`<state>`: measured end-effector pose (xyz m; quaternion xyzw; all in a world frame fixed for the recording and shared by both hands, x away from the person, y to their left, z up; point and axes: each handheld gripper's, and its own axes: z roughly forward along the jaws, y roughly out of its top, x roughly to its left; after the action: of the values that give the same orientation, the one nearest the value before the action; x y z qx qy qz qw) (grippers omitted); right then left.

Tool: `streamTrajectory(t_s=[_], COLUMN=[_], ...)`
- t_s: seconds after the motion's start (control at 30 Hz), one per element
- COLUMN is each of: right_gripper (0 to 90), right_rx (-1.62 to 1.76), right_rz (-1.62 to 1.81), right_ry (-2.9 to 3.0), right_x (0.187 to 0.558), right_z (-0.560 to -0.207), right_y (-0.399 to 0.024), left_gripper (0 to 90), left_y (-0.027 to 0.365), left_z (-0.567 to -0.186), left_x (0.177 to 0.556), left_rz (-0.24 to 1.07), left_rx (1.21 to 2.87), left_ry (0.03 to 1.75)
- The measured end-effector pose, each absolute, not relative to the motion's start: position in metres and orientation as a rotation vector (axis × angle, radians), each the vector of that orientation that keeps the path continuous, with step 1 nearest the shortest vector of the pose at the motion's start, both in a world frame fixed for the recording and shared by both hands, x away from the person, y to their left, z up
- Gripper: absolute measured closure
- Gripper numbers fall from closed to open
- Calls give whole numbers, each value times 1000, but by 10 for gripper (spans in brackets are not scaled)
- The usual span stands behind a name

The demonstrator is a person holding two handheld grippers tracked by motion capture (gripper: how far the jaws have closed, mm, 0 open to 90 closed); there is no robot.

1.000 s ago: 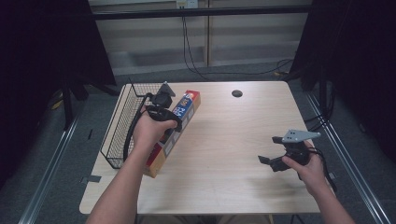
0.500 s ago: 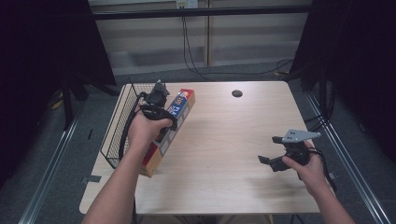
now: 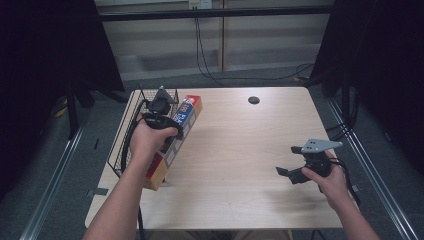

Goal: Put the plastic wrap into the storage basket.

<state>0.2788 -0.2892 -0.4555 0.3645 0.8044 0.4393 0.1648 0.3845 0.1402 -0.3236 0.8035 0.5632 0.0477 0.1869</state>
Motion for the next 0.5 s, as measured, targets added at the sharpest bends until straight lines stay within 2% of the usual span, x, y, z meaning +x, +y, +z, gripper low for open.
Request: streamTrajectory(t_s=[0.5], right_gripper=[25], right_rx=[1043], right_rz=[1262], right_ry=[2287], right_x=[278], right_z=[-454], right_y=[-290], left_gripper=[433], left_y=[160], left_z=[-323], left_x=[384], left_rz=[116], left_rx=[2196], left_ry=[1650])
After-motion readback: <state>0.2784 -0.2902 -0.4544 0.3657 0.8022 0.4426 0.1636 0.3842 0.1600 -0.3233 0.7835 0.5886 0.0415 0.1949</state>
